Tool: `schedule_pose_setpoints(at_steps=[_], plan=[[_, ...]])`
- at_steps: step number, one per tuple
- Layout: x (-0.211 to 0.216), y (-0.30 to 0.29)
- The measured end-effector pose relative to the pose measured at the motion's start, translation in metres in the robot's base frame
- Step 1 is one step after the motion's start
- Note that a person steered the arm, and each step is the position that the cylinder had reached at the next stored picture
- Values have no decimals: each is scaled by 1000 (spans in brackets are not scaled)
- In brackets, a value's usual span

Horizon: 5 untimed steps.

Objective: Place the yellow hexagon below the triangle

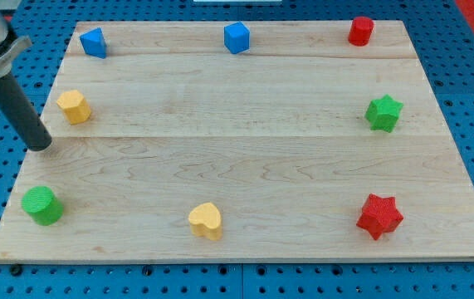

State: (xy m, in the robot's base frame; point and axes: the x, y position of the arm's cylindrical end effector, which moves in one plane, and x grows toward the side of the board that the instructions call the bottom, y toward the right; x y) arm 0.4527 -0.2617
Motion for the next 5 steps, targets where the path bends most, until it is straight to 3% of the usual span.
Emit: schedule_pose_setpoints(at_steps=[2, 5], plan=[[-74, 24], [-94, 24]])
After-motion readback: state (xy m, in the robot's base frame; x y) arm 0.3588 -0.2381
